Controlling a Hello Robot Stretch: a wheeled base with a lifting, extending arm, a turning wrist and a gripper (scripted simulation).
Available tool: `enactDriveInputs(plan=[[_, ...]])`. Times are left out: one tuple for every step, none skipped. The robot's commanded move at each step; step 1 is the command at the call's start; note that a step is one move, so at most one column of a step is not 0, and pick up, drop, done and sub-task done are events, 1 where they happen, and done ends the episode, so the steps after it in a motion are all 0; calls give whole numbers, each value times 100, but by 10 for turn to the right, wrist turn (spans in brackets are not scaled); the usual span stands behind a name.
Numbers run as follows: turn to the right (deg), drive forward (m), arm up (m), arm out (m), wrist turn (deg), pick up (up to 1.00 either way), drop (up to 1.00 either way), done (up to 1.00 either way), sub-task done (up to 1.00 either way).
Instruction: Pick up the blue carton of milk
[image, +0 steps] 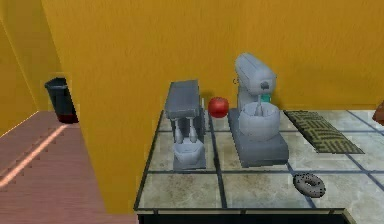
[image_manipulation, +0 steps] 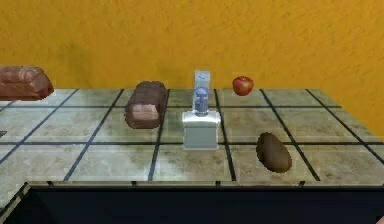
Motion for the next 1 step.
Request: enactDriveInputs(plan=[[0, 0, 50, 0, 0, 0, 0, 0, 0]])
